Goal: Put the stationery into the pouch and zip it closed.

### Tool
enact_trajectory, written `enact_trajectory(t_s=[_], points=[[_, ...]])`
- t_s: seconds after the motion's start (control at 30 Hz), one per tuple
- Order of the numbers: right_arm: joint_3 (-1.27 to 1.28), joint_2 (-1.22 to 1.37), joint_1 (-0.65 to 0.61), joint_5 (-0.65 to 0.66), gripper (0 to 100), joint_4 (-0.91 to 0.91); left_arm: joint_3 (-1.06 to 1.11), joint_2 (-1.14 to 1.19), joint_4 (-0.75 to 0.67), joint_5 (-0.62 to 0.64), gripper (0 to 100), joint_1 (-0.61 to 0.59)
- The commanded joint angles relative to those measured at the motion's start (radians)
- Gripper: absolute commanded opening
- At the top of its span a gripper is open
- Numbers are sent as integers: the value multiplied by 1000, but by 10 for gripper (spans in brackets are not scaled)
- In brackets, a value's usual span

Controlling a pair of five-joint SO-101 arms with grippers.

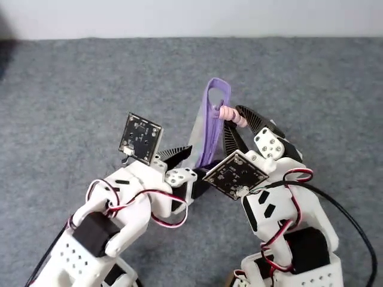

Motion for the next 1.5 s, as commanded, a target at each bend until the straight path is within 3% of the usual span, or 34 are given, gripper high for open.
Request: enact_trajectory(t_s=[0.0, 0.1, 0.37, 0.57, 0.73, 1.1, 1.47], points=[[-38, -21, -12, 2, 8, -21, 12, -5, -60, 2, 231, -6], [-38, -21, -12, 2, 8, -21, 28, -5, -89, 2, 219, -6], [-38, -21, -12, 0, 8, -21, 33, -5, -195, 3, 37, -5], [-37, -13, 4, 3, 8, -24, 33, -12, -198, 5, 13, -6], [-15, 24, 116, 0, 8, -51, 8, -14, -117, 6, 13, -9], [-14, 302, 435, 0, 8, -329, -104, -14, 38, 6, 12, -12], [-14, 501, 572, 5, 8, -461, -99, -69, 97, 6, 12, -12]])
